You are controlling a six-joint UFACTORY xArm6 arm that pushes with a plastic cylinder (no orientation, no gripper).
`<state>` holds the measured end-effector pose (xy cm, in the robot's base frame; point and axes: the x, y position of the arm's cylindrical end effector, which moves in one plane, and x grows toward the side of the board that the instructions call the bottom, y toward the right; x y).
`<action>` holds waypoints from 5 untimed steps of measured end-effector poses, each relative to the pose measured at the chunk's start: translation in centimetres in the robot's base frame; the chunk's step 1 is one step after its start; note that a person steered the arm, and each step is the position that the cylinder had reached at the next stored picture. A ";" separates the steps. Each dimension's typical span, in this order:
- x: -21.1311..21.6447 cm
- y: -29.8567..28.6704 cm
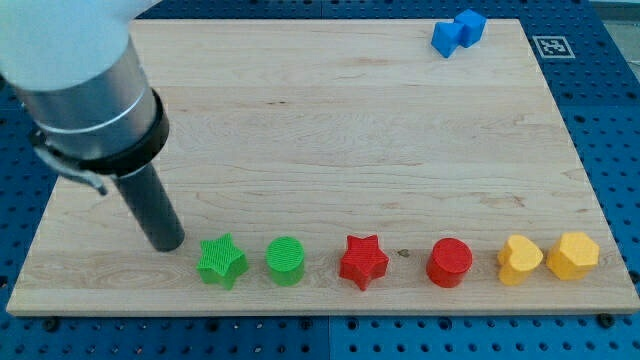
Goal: Push the green star into the green circle
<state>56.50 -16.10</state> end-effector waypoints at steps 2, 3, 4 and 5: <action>0.9 0.0; 1.2 0.5; 1.3 1.9; 1.3 3.7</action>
<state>57.78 -12.40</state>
